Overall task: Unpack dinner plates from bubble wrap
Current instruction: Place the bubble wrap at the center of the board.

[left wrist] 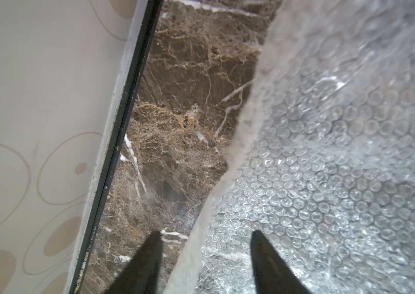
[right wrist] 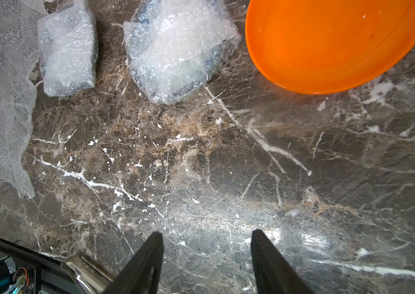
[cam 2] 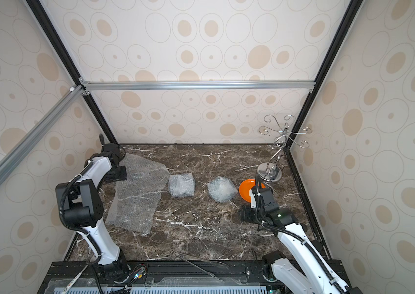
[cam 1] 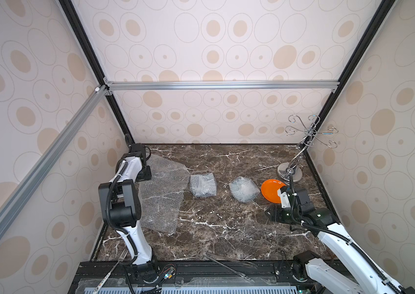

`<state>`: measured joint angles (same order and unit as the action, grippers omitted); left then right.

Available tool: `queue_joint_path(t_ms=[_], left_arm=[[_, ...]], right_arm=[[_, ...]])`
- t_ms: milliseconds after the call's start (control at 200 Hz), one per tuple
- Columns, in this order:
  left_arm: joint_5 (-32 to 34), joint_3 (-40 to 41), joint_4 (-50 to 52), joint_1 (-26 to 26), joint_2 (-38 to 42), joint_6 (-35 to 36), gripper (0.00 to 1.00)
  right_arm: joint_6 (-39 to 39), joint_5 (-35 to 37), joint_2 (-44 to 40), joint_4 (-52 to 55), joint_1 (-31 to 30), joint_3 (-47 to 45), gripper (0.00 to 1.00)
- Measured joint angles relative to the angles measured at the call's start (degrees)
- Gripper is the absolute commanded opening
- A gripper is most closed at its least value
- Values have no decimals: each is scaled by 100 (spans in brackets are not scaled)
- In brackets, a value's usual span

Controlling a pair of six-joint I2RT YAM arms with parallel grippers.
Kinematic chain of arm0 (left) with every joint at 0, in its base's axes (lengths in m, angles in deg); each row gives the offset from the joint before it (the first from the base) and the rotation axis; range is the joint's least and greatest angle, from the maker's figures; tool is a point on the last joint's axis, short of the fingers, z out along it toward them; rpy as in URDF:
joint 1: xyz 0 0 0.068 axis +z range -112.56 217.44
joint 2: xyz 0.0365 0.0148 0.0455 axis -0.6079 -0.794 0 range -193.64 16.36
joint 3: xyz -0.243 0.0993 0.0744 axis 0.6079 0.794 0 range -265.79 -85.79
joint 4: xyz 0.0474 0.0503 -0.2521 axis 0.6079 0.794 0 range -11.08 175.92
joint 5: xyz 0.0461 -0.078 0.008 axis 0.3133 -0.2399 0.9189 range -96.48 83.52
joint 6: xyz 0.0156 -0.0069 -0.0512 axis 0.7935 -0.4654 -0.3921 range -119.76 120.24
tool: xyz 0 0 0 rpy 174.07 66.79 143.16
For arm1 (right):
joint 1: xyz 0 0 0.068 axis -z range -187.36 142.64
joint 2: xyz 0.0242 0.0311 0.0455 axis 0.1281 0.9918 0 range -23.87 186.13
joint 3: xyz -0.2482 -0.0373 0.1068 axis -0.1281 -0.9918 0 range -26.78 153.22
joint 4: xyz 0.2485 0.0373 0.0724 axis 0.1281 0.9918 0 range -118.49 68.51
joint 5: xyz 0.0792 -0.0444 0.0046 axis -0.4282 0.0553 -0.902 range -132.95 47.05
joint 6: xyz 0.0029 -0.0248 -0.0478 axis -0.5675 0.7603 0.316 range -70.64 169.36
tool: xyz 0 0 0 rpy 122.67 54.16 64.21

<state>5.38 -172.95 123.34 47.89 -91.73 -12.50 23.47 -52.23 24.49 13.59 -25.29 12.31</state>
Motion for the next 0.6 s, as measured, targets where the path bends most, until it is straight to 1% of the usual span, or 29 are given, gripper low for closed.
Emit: queue_joint_path(t_ms=[75,170,310,405,485,535,555,595], left_arm=[[-33,-76,35,0,118,-15,99],[-116,-125,55,-52,439,-50,99],[-179,-24,-22,-271,1272,-109,99],[-372,448,-221,-610,2006,-203,99],[-568,1051,-415,-925,2618,-339,99],[-702,1523,-592,-1128,3005,-455,99],[-774,1694,-645,-1191,3139,-503,99],[-911,2085,-772,-1303,3432,-623,99]], right_arm=[[-26,-2,0,4,0,0,59],[-81,-39,7,9,-7,0,60],[-164,-289,219,26,-107,46,65],[-173,-428,546,57,-289,232,68],[-181,-619,798,33,-356,420,69],[-190,-748,953,-4,-361,525,73],[-203,-789,1023,-26,-361,564,75],[-223,-868,1158,-55,-361,638,87]])
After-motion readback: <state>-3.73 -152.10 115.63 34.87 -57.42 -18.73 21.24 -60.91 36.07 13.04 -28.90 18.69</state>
